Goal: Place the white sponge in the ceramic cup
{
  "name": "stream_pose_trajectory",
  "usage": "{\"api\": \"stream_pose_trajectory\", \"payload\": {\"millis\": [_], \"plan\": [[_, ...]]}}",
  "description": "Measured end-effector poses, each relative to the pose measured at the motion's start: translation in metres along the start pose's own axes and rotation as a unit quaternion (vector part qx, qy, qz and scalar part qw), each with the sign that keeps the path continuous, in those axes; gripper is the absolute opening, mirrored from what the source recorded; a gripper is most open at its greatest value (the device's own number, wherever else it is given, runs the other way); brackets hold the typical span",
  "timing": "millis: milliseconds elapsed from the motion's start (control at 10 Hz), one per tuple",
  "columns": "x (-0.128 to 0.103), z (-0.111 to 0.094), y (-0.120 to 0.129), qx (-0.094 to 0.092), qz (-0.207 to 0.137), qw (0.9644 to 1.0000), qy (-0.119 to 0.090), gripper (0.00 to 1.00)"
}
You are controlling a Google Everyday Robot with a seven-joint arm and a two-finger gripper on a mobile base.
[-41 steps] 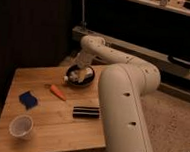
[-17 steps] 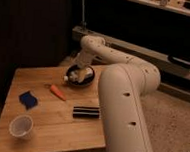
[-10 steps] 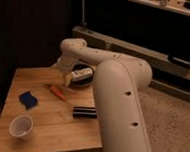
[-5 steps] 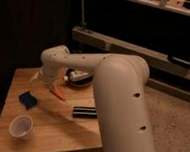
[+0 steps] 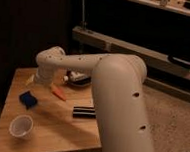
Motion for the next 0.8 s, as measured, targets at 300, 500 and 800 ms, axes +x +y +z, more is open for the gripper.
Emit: {"api": "stream_pose_trajectory", "payload": {"millis": [300,500,800], "plan": [[0.003,0.003,-0.022,0.001,-0.071,0.9973,0.019,0.80],[0.010,0.012,-0.048,0.004,-0.137,0.9902,0.028,0.80],[0.015,0.036,-0.090,0.000,-0.225,0.9739,0.027,0.80]]}}
